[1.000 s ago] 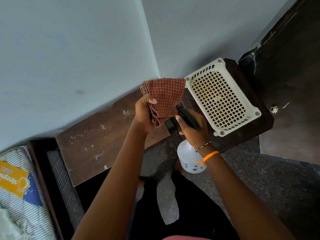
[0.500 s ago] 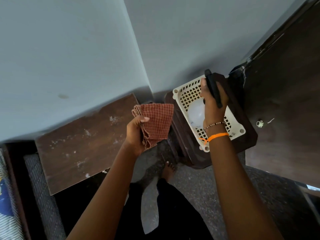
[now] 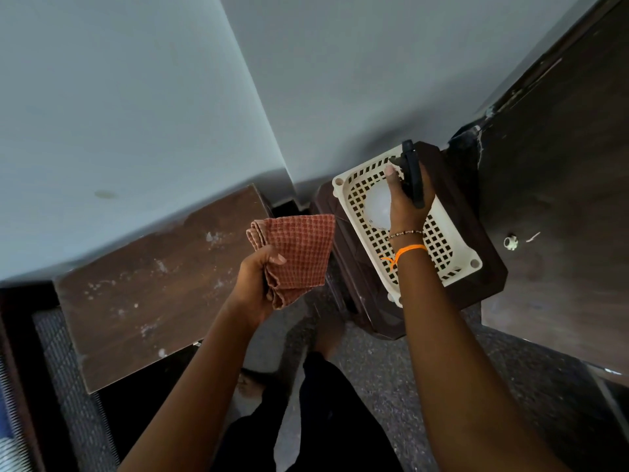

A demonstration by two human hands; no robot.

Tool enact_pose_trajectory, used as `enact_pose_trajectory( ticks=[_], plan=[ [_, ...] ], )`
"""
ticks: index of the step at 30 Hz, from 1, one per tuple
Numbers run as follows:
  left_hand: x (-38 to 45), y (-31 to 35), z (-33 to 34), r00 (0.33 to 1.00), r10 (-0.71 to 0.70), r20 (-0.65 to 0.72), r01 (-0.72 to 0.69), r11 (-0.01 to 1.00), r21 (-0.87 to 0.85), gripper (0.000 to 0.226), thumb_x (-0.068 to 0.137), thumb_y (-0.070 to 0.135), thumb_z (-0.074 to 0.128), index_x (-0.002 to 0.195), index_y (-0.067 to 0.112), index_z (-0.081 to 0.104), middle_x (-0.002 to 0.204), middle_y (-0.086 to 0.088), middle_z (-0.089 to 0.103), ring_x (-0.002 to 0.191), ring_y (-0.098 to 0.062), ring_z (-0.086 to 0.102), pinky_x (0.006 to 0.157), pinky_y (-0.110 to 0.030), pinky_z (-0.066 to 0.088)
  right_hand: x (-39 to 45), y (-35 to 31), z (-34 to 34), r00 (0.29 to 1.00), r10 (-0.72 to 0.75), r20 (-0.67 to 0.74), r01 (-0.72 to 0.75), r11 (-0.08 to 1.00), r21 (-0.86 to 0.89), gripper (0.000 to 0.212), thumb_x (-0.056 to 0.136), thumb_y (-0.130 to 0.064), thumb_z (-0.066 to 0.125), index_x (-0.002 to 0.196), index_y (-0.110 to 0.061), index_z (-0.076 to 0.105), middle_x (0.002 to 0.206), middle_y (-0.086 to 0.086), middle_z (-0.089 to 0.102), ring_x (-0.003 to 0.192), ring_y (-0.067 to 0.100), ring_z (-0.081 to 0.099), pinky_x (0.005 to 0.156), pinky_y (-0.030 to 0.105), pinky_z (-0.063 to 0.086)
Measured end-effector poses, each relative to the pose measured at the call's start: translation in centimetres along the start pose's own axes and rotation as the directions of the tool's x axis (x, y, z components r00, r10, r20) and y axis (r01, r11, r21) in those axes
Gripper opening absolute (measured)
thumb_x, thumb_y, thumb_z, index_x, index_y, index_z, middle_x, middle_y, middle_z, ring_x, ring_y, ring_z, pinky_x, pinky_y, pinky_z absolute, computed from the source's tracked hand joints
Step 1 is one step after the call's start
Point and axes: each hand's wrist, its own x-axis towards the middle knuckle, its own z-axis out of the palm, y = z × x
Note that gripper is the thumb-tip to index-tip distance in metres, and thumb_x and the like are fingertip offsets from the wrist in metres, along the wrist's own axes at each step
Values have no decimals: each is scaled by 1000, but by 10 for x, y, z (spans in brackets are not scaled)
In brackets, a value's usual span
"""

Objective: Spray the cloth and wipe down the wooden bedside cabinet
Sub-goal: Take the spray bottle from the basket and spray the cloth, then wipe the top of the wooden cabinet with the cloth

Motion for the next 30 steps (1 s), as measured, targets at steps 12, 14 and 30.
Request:
enact_pose_trajectory(
  ticks=[12,14,30],
  plan=[
    [-43,-10,-57,990,-98,-100,92,994,-58,25,76,12,38,87,6,60,69,-6,68,62,-18,65,59,-30,54,-156,12,29,912,239,333,-81,902,-425,46,87,-36,55,125,-9,50,127,4,49,116,15,47,100,18,38],
    [-58,-13,-75,983,-136,-126,134,991,-29,31,82,9,32,73,7,61,58,-4,63,54,-15,61,55,-24,51,-171,17,41,714,404,572,-43,840,-541,33,91,-30,55,119,-11,56,120,2,57,111,12,52,103,29,41],
    [-151,-114,-400,667,-26,-745,195,970,142,13,91,16,50,104,15,53,105,-6,58,97,-21,55,86,-32,43,-381,125,211,238,719,652,387,546,-743,38,89,10,45,124,-1,55,129,17,56,111,12,50,83,8,38]
  ],
)
